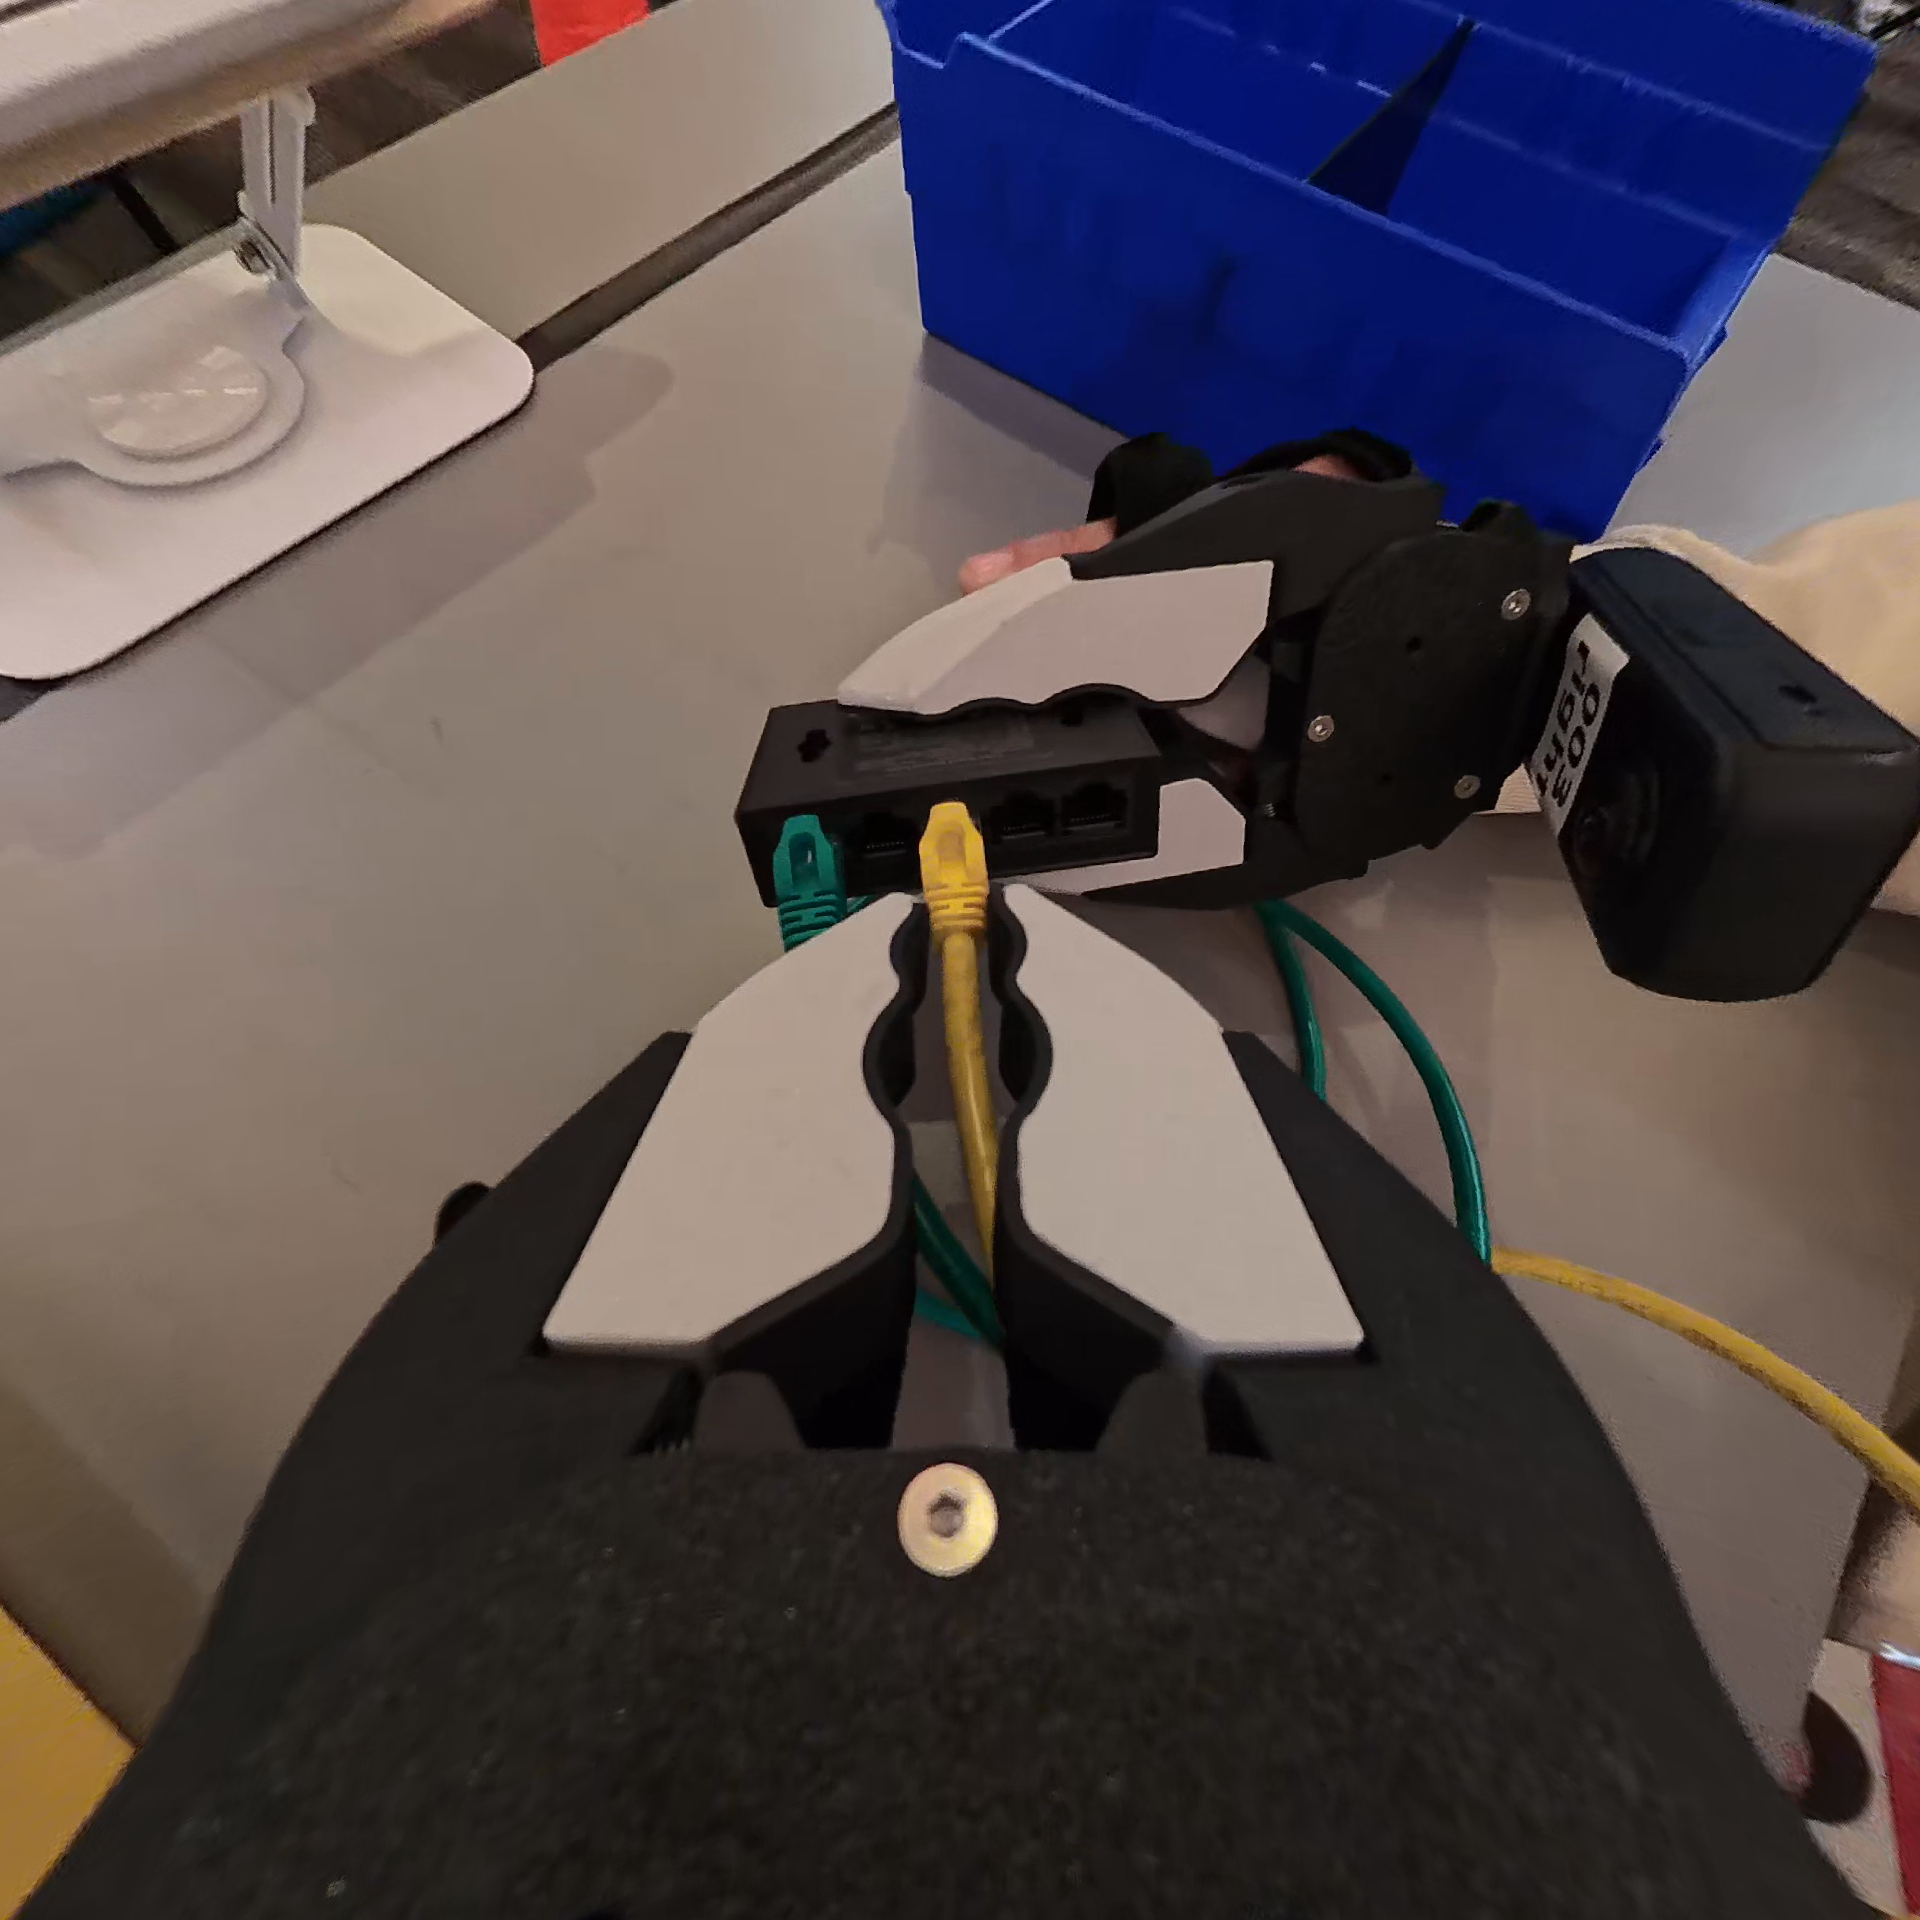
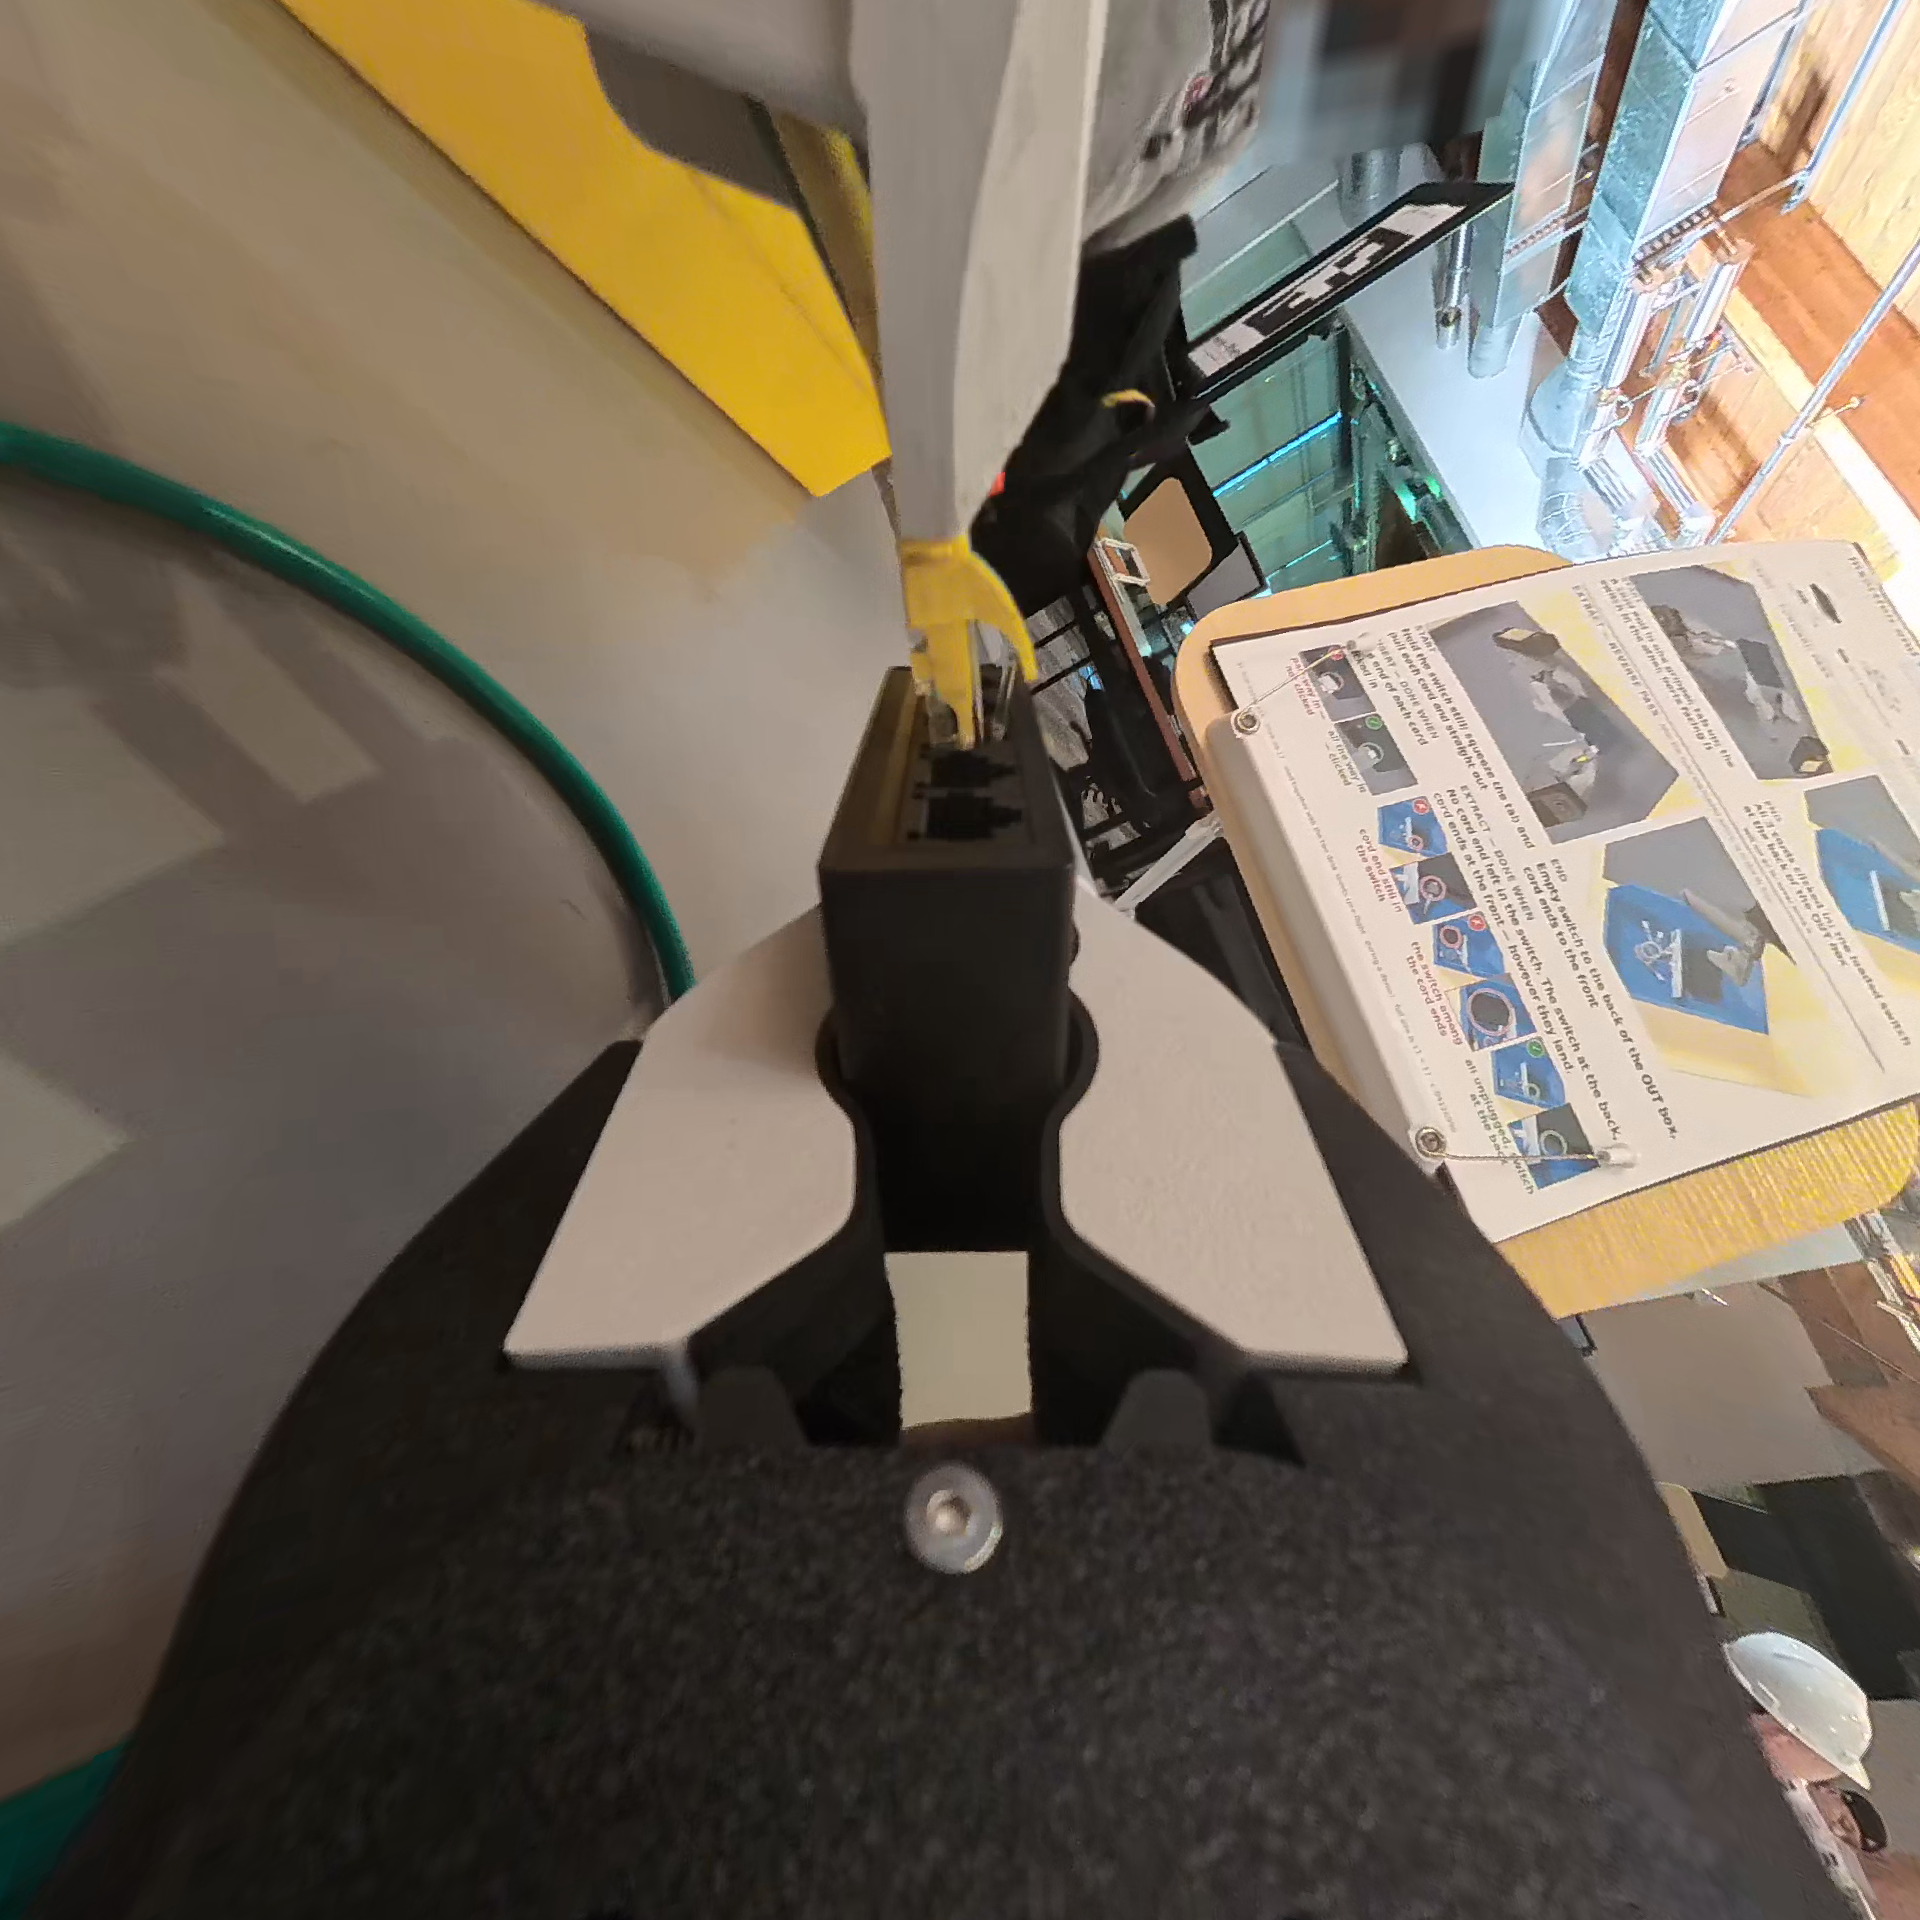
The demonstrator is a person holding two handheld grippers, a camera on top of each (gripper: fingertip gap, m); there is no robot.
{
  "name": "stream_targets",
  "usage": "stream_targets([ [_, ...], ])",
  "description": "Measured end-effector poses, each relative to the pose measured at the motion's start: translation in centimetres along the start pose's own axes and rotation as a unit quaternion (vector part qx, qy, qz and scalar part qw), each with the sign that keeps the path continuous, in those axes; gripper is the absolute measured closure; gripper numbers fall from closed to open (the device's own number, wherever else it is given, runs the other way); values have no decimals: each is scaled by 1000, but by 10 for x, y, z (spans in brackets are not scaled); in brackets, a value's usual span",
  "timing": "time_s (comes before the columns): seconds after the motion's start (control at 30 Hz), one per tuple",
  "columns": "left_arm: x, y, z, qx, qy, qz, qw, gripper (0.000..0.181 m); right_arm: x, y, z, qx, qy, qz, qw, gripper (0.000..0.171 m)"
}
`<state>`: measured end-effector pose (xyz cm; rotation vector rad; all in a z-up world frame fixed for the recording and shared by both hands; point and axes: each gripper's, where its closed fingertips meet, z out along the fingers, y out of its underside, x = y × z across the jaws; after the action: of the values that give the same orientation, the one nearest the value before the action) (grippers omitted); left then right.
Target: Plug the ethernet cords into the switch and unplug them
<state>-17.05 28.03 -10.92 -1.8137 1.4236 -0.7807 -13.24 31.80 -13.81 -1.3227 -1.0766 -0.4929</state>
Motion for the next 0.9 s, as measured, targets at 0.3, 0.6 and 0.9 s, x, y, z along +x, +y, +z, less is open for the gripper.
stream_targets([
  [0.3,3,0,0,-13,-17,27,999,171,-1,-6,-4,12,5,-10,1000,142],
  [0.6,-3,11,4,-44,-36,35,998,171,-16,4,5,-34,-40,-4,999,140],
  [0.9,7,0,0,-29,-21,42,998,171,-10,7,4,-38,-41,-1,998,140],
])
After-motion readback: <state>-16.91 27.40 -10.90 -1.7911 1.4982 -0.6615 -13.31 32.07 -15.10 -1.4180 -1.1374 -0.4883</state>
